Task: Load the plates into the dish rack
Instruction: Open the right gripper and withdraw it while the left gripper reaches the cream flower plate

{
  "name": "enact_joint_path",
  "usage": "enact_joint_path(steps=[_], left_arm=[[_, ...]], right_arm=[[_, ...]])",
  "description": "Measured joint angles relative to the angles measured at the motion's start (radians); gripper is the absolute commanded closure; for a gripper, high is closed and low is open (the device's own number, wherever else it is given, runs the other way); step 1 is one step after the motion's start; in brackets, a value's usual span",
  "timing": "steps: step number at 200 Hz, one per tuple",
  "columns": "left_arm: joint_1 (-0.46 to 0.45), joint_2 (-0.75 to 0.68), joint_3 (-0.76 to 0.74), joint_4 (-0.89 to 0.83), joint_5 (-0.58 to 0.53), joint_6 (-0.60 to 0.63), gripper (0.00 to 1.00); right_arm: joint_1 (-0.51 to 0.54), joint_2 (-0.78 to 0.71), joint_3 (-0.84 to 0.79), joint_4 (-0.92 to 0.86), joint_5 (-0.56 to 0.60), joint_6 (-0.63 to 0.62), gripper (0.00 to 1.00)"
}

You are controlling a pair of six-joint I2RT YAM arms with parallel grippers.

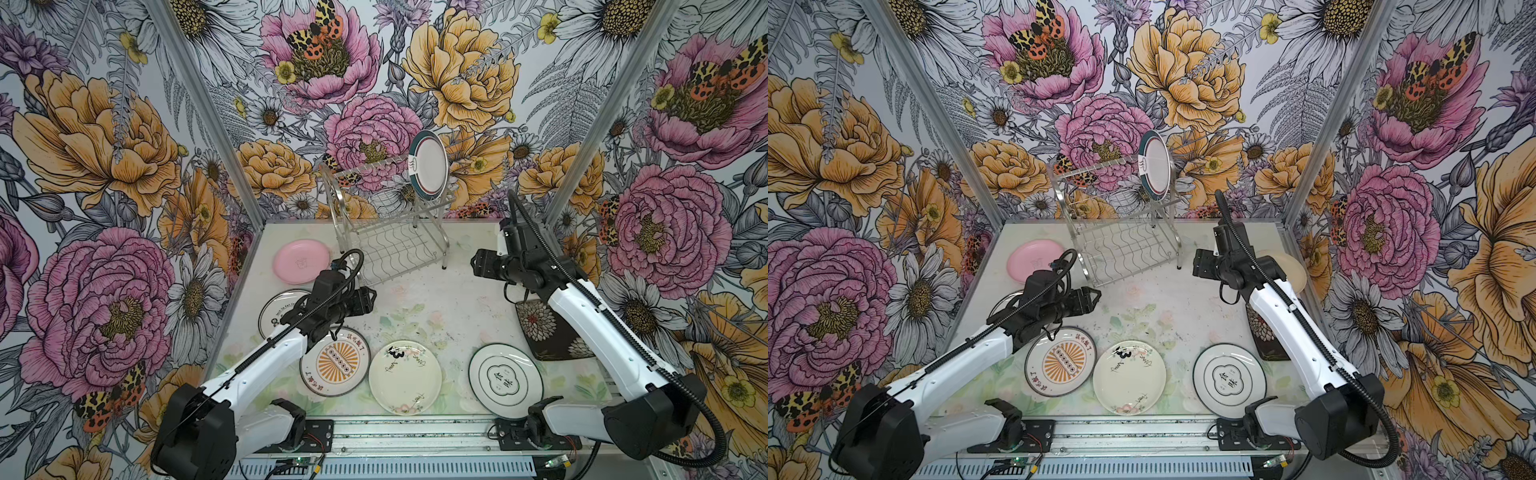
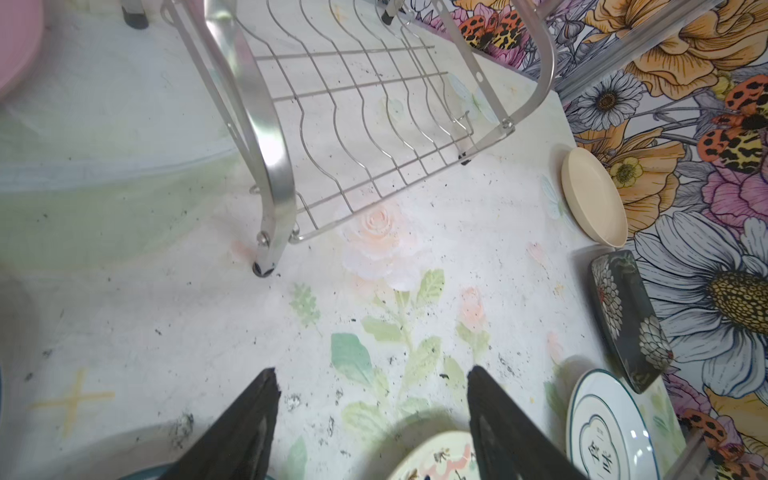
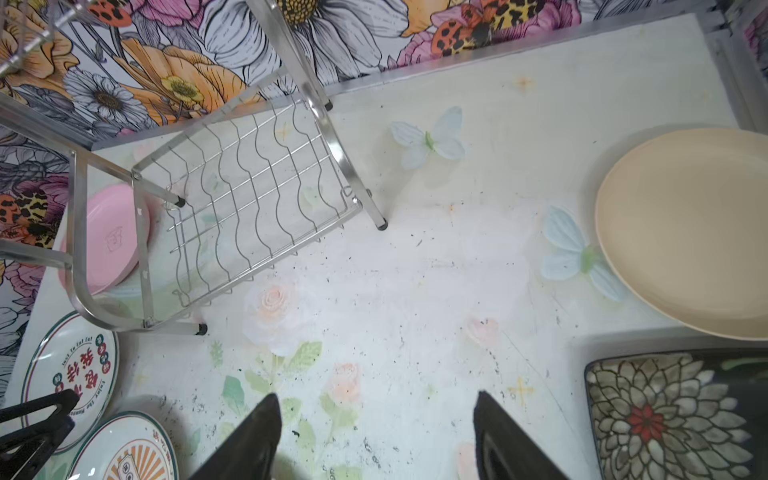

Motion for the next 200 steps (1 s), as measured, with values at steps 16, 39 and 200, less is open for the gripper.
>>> enact_joint_path(steps=[16,39,200], left_arm=[[-0.060,-0.070,-0.022,-0.079,-0.010,-0.058,0.24],[-0.156,-0.163,-0.058,-0.177,-0.026,-0.161,0.22],[-0.614,-0.366,-0.319,-0.286,-0.100,-0.721,0.13]], right_arm=[[0.000,-0.001,-0.035,-0.002,-0.030,0.004,0.25],[-0.002,-0.016,-0.072,-0.002,-0.068,0.003,0.25],[-0.018,-0.053,-0.180,-0.001,-0.218,0.002,0.24]])
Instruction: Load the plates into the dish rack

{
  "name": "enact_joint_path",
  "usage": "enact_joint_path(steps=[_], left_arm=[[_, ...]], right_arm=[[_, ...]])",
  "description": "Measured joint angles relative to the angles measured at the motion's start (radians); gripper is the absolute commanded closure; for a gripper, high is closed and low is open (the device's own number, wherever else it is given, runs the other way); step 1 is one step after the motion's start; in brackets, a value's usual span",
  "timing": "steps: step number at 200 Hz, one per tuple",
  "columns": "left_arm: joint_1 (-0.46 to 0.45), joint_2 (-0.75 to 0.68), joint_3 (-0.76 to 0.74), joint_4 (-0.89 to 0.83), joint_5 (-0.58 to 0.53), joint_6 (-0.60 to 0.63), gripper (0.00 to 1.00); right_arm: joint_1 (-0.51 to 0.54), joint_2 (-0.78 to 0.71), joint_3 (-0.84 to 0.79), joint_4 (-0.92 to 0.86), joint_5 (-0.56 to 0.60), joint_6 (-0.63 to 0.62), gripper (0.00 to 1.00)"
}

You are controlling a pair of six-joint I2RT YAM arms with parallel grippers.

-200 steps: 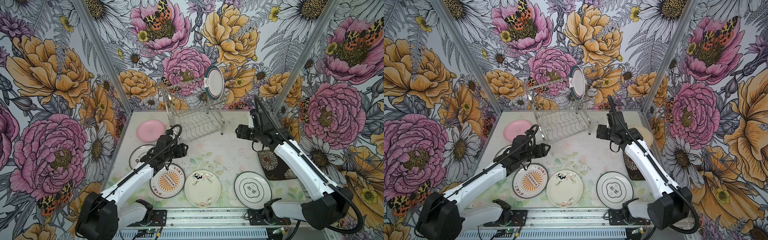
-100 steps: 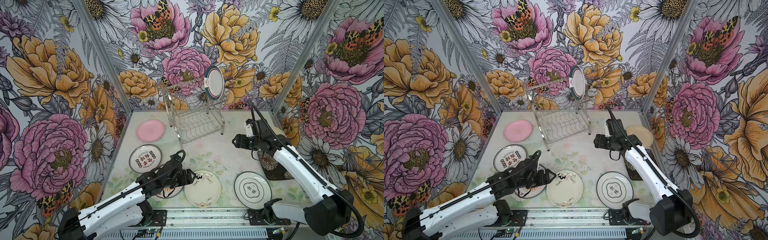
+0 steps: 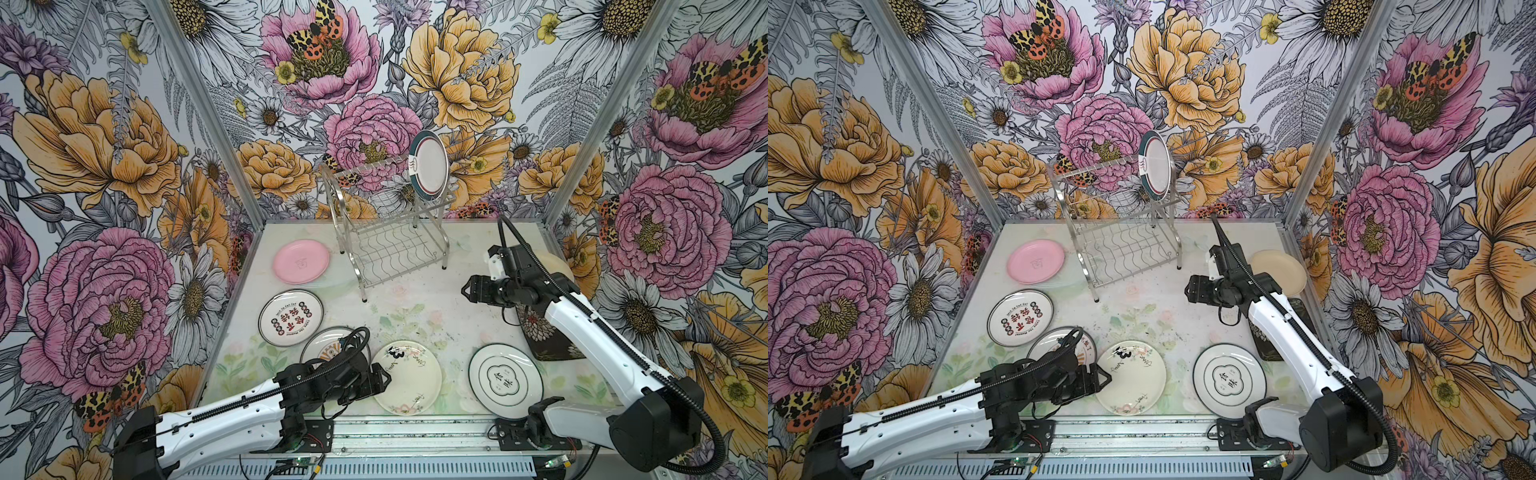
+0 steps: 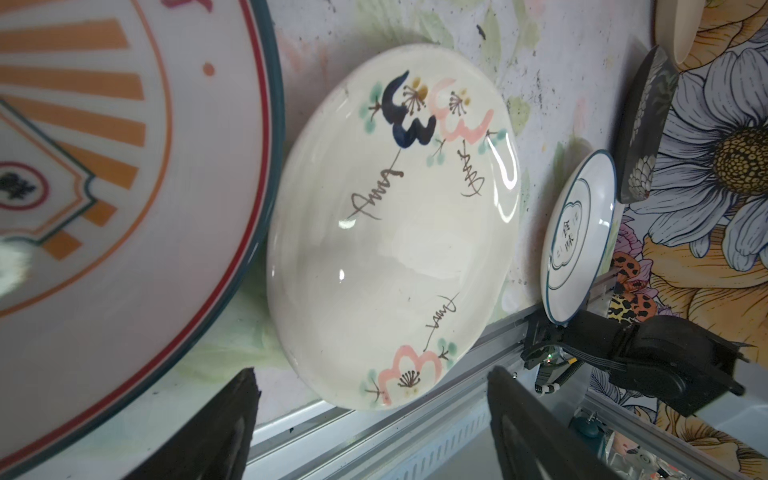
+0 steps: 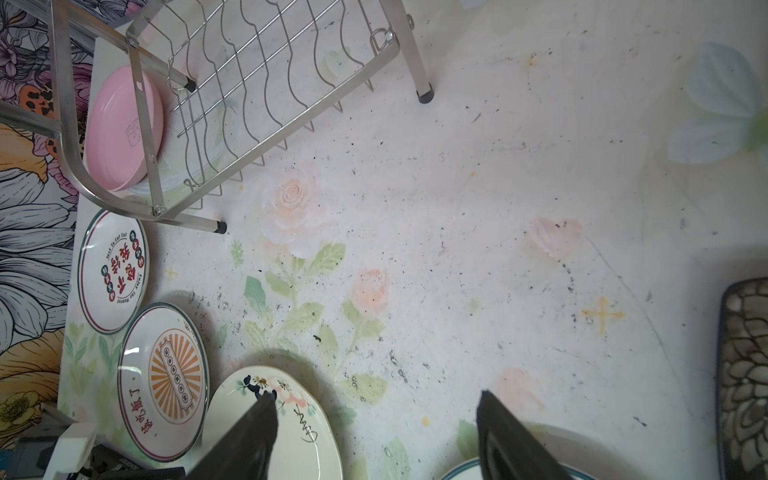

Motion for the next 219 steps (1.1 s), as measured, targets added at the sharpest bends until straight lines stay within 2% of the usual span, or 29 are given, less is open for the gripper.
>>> enact_joint_path(steps=[27,143,170,219], left_arm=[[-0.008,0.021,-0.033,0.050,-0.003,-0.018,0.13],[-0.018,0.287,-0.070,0.423,0.002,-0.029,0.15],[0.010,0.348,-0.062,0.504,0.026,-0.002,0.16],[0.075,0.420,-0.070,0.622,0.097,0.057,0.24]], right_arm=[[-0.012,-0.002,0.000,0.000,-0.008,-0.006,0.24],[-0.030,-0.013,-0.005,0.000,-0.024,-0.007,0.24],[-0.032,-0.019,-0.017,0.000,-0.034,-0.007,0.24],[-0.039,-0.026,-0.024,0.000,-0.055,-0.007,0.24]])
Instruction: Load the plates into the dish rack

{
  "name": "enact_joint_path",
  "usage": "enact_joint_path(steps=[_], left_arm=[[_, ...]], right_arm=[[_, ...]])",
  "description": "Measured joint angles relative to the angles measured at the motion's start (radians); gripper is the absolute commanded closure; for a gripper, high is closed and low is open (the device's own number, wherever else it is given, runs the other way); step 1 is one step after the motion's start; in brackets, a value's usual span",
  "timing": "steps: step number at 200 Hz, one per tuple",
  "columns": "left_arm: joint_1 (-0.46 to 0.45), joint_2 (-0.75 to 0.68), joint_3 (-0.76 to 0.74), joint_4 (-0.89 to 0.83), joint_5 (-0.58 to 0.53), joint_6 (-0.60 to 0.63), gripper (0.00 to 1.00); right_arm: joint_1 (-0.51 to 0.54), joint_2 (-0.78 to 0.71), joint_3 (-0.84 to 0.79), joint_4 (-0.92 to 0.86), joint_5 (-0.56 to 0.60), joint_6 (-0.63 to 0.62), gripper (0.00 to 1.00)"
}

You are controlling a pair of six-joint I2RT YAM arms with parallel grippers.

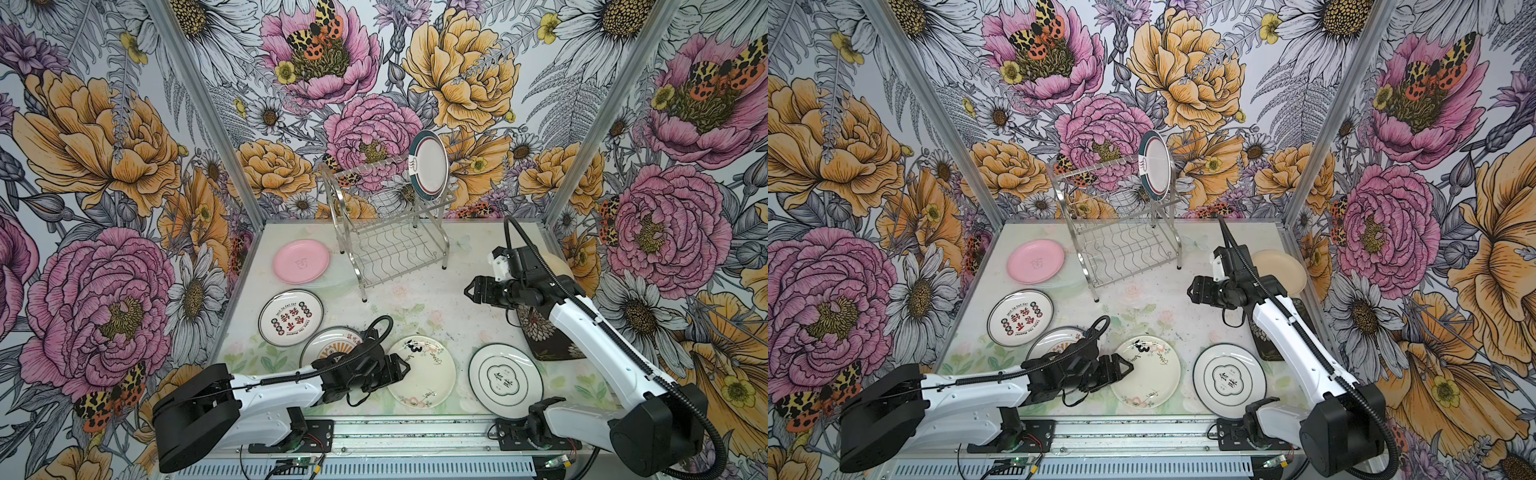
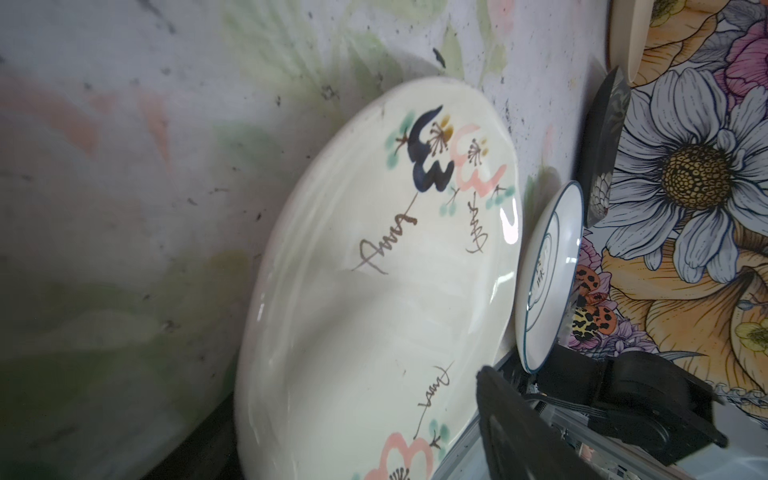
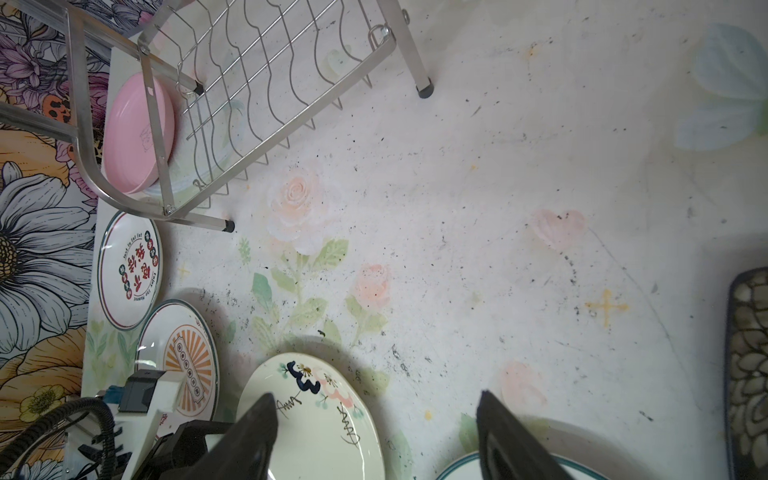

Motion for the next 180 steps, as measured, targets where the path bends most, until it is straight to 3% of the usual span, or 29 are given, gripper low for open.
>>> enact_joint_path(steps=[76,131,180], left_arm=[[0.001,-0.019,-0.113,0.160,0.042,0.015,0.49],[0.002,0.088,-0.138,0.326,0.079,0.004,0.65],[0.002,0.136,-0.153,0.382,0.086,-0.005,0.91]], right_arm=[[-0.012,0.000,-0.003,0.000,-0.032,-0.001,0.24],[-0.022,0.000,-0.003,0.000,-0.050,-0.015,0.24],[-0.032,0.000,-0.003,0.000,-0.062,-0.016,0.24]])
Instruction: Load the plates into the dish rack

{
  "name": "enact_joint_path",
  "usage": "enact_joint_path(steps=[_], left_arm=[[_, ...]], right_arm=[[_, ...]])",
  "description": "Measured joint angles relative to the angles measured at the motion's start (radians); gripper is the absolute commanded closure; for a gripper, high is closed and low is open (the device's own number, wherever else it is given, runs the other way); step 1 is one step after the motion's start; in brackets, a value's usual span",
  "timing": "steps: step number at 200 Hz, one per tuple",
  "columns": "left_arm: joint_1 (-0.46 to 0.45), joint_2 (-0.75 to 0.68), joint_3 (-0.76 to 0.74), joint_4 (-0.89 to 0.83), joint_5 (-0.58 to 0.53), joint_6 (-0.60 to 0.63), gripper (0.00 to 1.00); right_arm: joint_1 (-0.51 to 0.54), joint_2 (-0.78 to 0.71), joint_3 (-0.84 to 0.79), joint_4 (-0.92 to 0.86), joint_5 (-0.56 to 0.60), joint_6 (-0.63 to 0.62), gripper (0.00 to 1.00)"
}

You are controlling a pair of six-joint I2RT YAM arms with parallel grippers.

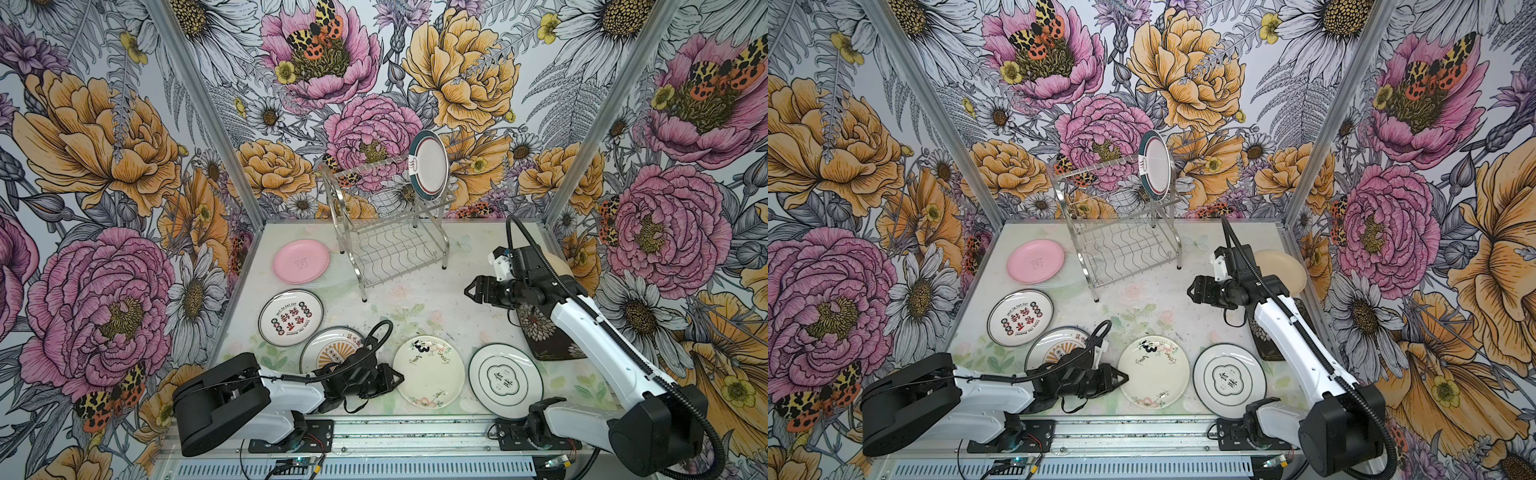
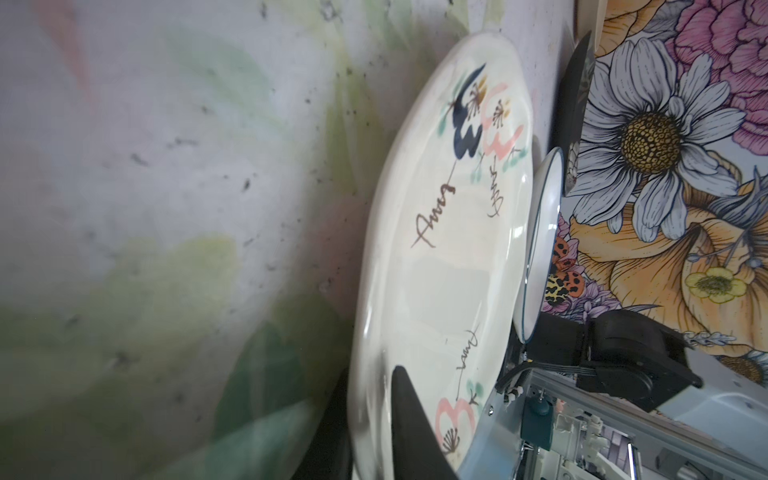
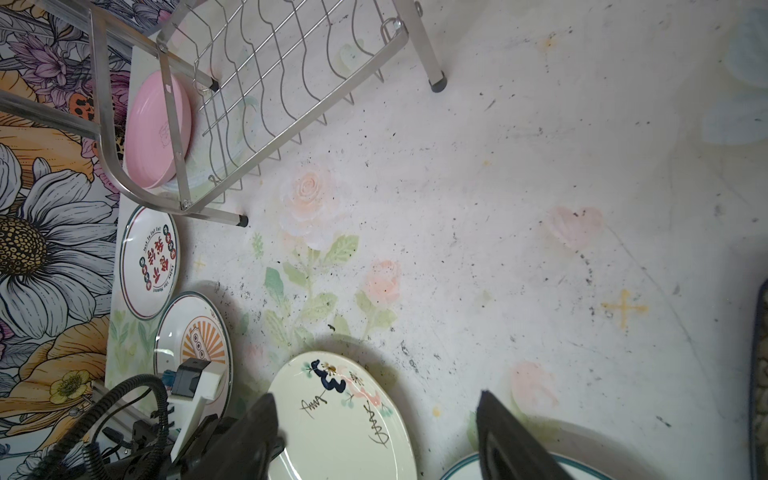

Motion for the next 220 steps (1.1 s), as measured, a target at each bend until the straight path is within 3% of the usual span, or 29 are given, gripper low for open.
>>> enact_joint_path(steps=[21,84,148,220], left_arm=[[0.005,-0.006,0.001,0.040,0.000,-0.028,1.00],[0.024,-0.116,-0.003,-0.091,0.004,-0.026,1.00],[0.221,-0.394,0.055,-0.462,0.015,0.065,1.00],[0.317,-0.410,0.232,-0.581,0.085,0.140,1.00]], right_arm=[[-0.005,0.000,0.000,0.000,-0.005,-0.003,0.24],[-0.018,0.008,0.000,0.014,-0.048,-0.013,0.24],[-0.018,0.068,-0.004,0.048,-0.162,-0.030,0.24],[-0.001,0.133,-0.008,0.102,-0.334,-0.056,0.24]])
